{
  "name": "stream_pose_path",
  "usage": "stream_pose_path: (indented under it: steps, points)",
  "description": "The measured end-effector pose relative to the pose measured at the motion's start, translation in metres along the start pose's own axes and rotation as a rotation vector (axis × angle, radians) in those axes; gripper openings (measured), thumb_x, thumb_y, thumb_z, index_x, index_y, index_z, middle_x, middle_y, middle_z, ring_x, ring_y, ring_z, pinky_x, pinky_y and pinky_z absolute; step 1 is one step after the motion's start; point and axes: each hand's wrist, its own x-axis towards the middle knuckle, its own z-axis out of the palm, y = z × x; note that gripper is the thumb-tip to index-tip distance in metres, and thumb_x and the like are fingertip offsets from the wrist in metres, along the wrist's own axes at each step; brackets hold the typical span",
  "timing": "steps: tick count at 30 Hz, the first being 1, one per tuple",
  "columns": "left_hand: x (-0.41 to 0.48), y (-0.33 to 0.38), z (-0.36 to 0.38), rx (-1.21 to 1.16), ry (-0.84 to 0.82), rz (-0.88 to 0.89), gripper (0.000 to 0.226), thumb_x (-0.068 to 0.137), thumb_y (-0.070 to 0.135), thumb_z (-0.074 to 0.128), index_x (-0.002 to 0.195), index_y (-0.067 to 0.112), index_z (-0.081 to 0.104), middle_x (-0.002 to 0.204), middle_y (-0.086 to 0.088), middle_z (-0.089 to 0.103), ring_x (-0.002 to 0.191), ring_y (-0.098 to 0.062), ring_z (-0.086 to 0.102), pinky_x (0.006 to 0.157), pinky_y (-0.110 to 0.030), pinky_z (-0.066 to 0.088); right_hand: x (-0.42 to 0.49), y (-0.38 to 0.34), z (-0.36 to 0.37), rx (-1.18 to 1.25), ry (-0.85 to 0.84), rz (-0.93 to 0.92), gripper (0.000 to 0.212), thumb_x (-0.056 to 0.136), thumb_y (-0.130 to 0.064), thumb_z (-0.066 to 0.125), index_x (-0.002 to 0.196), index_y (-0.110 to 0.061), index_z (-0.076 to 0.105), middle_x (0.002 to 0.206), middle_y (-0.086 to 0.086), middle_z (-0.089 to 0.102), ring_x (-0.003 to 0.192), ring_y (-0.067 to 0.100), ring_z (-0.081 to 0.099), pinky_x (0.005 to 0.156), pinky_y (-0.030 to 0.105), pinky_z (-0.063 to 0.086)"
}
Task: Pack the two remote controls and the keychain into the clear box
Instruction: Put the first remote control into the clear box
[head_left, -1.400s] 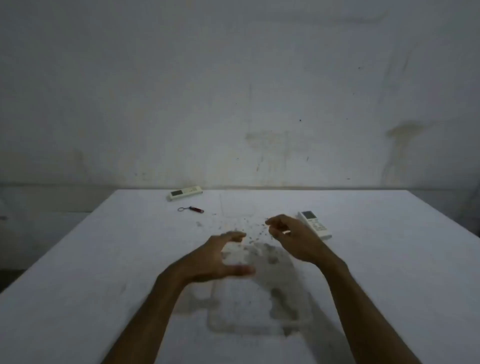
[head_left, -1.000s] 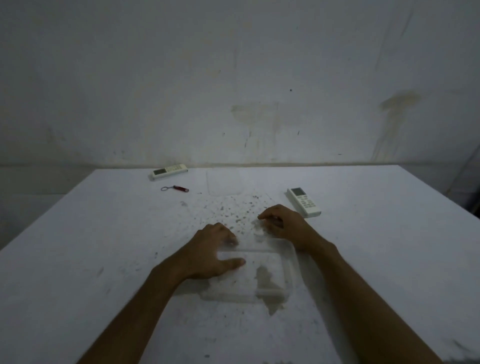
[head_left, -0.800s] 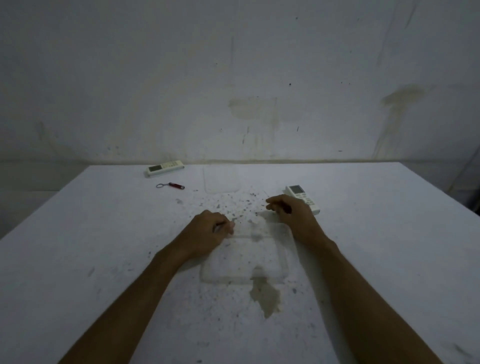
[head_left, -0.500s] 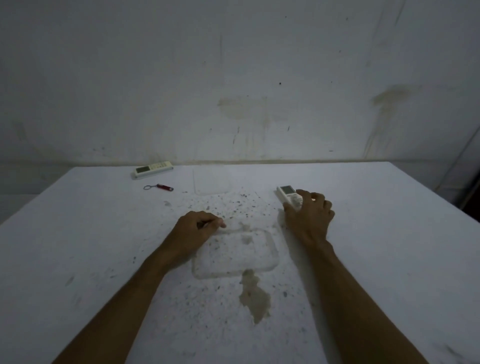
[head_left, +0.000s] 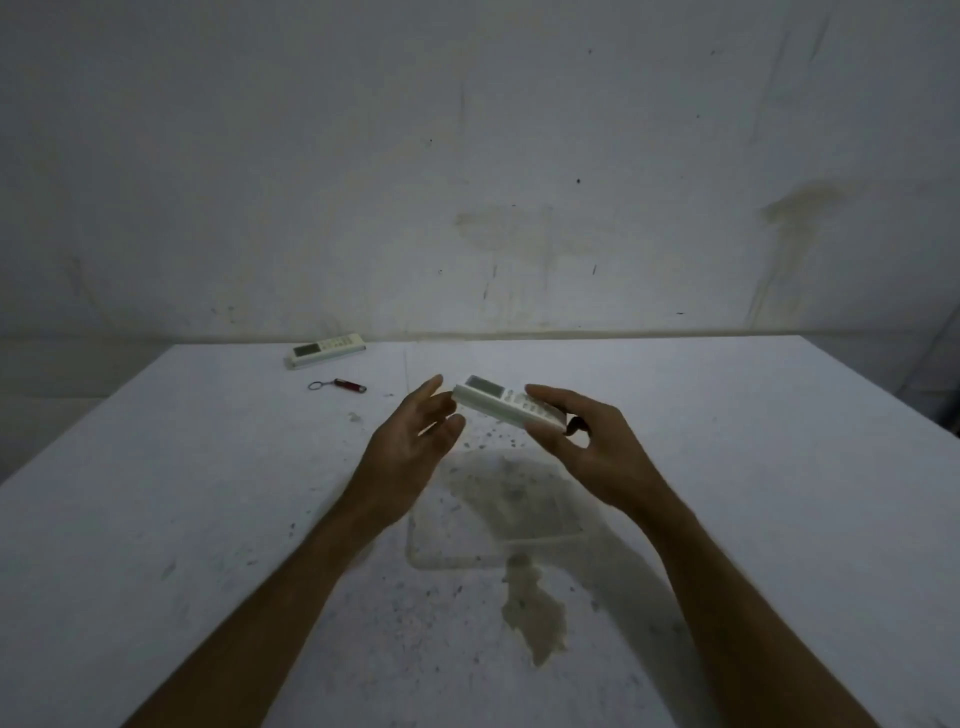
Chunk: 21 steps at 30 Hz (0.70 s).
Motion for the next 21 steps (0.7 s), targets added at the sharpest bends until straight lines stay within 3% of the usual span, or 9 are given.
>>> stream_pose_path:
  steps: [3,5,9,11,14,17,21]
  points:
    - [-0.003,0.008,0.006,-0.204,0.102,-0.036,0.058,0.09,0.042,0.062,0.143,0.022,0.053,0.131,-0.002,0.069,0.121,-0.016,0.066,0.101,-0.033,0.055,-0.005,-0.023,0.008,0.073,-0.009,-0.044,0.047,0.092,-0.047,0.07,0.136,-0.036,0.061,0.127,-0.018,0.067,0.106,0.003,0.065,0.083,0.028,0.058]
    - [-0.003,0.007,0.005,-0.437,0.071,-0.101,0.049,0.094,0.033,0.062,0.14,0.018,0.055,0.127,-0.011,0.071,0.119,-0.026,0.069,0.102,-0.044,0.055,-0.008,-0.032,0.013,0.094,-0.034,-0.062,0.051,0.087,-0.047,0.075,0.135,-0.036,0.06,0.123,-0.023,0.065,0.104,0.0,0.064,0.079,0.02,0.056]
    - [-0.003,0.008,0.0,-0.767,0.003,-0.199,0.045,0.097,0.024,0.06,0.137,0.004,0.054,0.128,-0.02,0.068,0.118,-0.034,0.067,0.098,-0.046,0.055,-0.013,-0.038,0.021,0.042,-0.163,-0.089,0.057,0.081,-0.058,0.072,0.133,-0.045,0.052,0.123,-0.032,0.055,0.104,-0.002,0.06,0.077,0.014,0.053]
    - [-0.001,0.01,-0.002,-0.857,0.023,-0.261,0.044,0.095,0.024,0.061,0.131,-0.001,0.057,0.124,-0.023,0.067,0.111,-0.032,0.069,0.093,-0.042,0.059,-0.015,-0.04,0.022,0.078,-0.201,-0.111,0.045,0.091,-0.047,0.058,0.135,-0.043,0.054,0.129,-0.024,0.057,0.107,0.0,0.059,0.082,0.017,0.05]
    - [-0.001,0.017,-0.005,-0.889,0.022,-0.34,0.051,0.089,0.033,0.063,0.126,-0.001,0.06,0.118,-0.023,0.07,0.099,-0.029,0.074,0.08,-0.038,0.063,-0.018,-0.043,0.017,0.09,-0.172,-0.233,0.057,0.083,-0.022,0.046,0.138,-0.03,0.059,0.14,-0.006,0.052,0.123,0.009,0.053,0.097,0.029,0.045]
    - [-0.005,0.02,-0.009,-0.809,-0.026,-0.357,0.055,0.089,0.037,0.06,0.132,0.003,0.058,0.12,-0.025,0.071,0.1,-0.032,0.074,0.077,-0.038,0.063,-0.02,-0.046,0.016,-0.055,-0.097,-0.378,0.058,0.086,-0.032,0.053,0.144,-0.03,0.053,0.157,-0.006,0.037,0.136,0.012,0.043,0.107,0.041,0.038]
    - [-0.013,0.026,-0.011,-0.673,-0.174,-0.386,0.054,0.092,0.043,0.054,0.133,0.008,0.059,0.115,-0.018,0.075,0.101,-0.031,0.075,0.077,-0.037,0.063,-0.021,-0.053,0.019,-0.175,-0.086,-0.508,0.056,0.092,-0.048,0.061,0.145,-0.036,0.049,0.168,-0.004,0.025,0.145,0.007,0.032,0.116,0.034,0.024]
